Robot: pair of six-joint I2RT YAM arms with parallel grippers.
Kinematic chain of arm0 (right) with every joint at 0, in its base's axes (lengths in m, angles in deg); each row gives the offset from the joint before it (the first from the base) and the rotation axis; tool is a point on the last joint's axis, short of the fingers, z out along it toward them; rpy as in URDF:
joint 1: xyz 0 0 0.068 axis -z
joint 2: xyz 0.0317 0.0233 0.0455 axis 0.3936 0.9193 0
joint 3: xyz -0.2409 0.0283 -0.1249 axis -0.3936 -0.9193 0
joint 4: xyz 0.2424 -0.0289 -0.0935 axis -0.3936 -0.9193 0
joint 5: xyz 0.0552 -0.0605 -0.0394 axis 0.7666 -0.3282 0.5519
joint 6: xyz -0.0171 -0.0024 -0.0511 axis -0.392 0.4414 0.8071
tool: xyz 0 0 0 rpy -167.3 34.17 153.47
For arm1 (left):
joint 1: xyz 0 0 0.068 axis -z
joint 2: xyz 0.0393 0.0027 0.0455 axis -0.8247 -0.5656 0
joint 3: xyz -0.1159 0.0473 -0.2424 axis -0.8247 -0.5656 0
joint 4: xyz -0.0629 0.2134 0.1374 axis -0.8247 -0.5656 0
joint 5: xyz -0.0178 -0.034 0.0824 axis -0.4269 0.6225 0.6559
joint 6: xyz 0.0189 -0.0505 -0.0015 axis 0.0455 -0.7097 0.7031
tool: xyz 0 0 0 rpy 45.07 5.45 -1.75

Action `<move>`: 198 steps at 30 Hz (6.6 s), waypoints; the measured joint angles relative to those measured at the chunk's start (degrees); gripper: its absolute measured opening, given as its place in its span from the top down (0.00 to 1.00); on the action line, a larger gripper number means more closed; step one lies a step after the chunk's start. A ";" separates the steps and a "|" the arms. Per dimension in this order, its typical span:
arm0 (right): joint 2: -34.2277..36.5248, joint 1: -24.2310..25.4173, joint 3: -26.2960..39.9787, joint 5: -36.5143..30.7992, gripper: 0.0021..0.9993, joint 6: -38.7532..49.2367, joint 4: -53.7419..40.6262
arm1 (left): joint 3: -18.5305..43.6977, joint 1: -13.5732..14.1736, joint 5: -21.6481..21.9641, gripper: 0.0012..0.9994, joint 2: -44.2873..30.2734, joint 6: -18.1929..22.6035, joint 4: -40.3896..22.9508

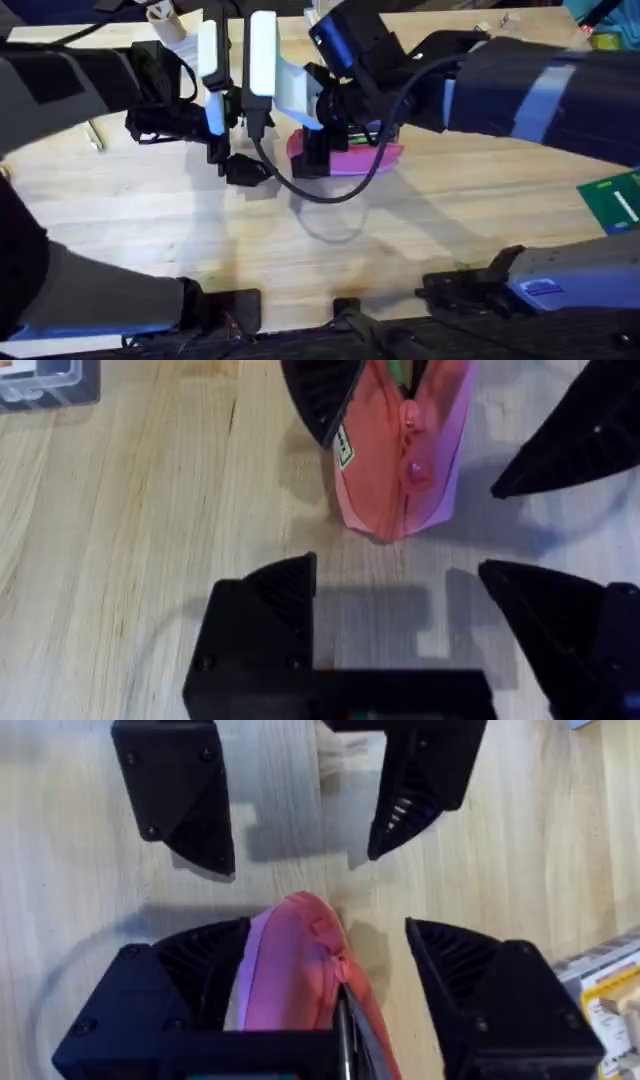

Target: Unzip the bag, pick up the pens from the table one at a time and place them inside, then zip the bag closed.

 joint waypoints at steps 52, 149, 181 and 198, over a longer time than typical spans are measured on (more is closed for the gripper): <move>-5.42 2.38 0.22 -0.24 0.97 -13.14 1.45 | 0.00 0.00 -2.32 0.01 0.00 0.04 0.22; -22.63 21.64 0.25 0.24 0.00 -44.07 -19.44 | -0.02 6.27 -15.25 0.01 -5.99 -8.92 9.01; -4.11 8.79 0.33 0.22 0.00 -61.18 -0.96 | -0.02 -15.58 -13.38 0.01 5.70 -8.87 2.93; 2.90 5.86 0.33 1.03 0.11 -67.41 -0.63 | -0.02 -15.58 -13.00 0.01 5.70 -8.00 2.93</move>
